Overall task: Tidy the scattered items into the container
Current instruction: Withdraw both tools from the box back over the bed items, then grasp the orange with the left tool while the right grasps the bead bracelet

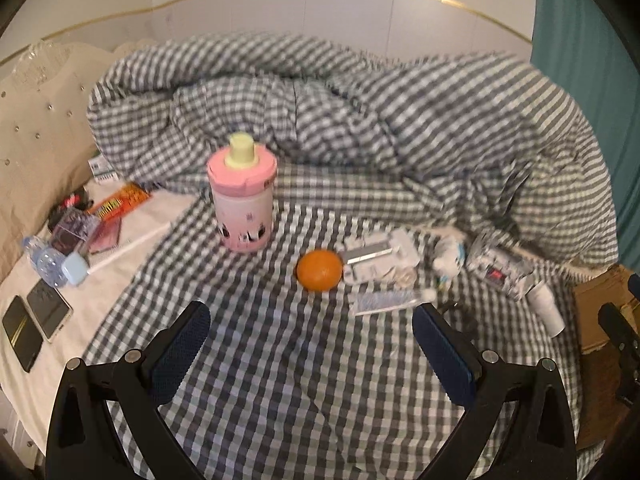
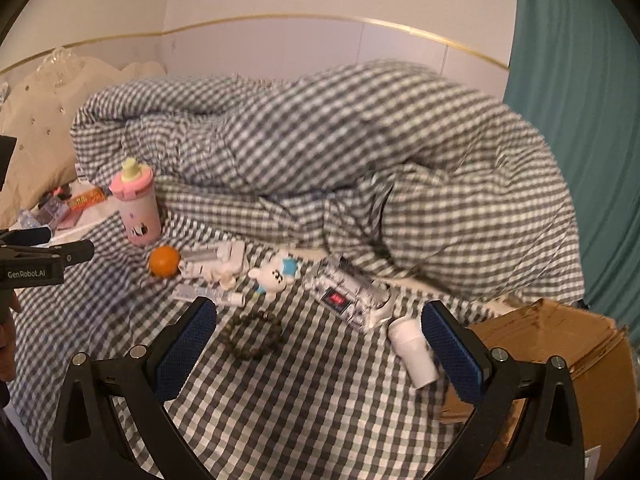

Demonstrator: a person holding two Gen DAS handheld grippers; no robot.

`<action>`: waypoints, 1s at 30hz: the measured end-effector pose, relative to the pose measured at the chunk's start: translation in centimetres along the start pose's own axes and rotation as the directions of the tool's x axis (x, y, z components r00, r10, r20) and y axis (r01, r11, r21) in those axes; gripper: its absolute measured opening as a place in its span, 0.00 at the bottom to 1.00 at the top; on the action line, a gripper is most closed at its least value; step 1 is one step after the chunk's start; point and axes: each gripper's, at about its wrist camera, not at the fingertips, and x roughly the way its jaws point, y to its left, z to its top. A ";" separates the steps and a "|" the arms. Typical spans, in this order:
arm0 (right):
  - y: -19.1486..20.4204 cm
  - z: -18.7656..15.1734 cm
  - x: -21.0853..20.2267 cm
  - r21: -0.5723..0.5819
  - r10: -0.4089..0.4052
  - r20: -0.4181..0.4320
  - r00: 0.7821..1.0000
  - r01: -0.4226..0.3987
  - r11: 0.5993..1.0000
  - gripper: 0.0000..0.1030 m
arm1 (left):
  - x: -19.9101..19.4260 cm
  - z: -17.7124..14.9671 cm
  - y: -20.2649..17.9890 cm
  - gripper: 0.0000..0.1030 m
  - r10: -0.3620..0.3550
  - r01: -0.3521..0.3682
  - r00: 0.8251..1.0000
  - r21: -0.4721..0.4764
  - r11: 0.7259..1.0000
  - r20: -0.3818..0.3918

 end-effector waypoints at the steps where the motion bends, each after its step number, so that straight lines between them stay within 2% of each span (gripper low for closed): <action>1: 0.0 -0.1 0.6 0.000 0.002 -0.013 1.000 -0.002 1.000 1.00 | 0.7 -0.1 0.0 1.00 -0.001 0.002 1.000 0.003 1.000 -0.014; 13: 1.0 -2.5 8.3 -0.022 0.034 -0.209 0.977 -0.039 0.999 1.00 | 9.2 -0.6 -1.3 1.00 -0.031 0.042 0.987 0.063 0.997 -0.160; 20: 1.0 -3.2 10.7 -0.004 0.059 -0.242 0.969 -0.062 0.998 1.00 | 14.2 1.0 -1.1 1.00 0.005 0.009 0.986 0.080 0.997 -0.168; 25: 0.8 -3.2 12.1 0.001 0.064 -0.256 0.965 -0.066 0.998 1.00 | 17.6 1.7 -1.3 0.99 -0.008 0.024 0.981 0.083 0.996 -0.193; 27: 0.7 -3.3 12.5 0.012 0.076 -0.261 0.962 -0.075 0.997 1.00 | 18.7 1.8 -1.6 0.95 -0.004 0.024 0.980 0.096 0.995 -0.200; 30: 0.9 -3.6 13.3 0.025 0.099 -0.280 0.955 -0.096 0.995 1.00 | 19.7 1.9 -1.7 0.94 -0.021 0.041 0.981 0.099 0.994 -0.193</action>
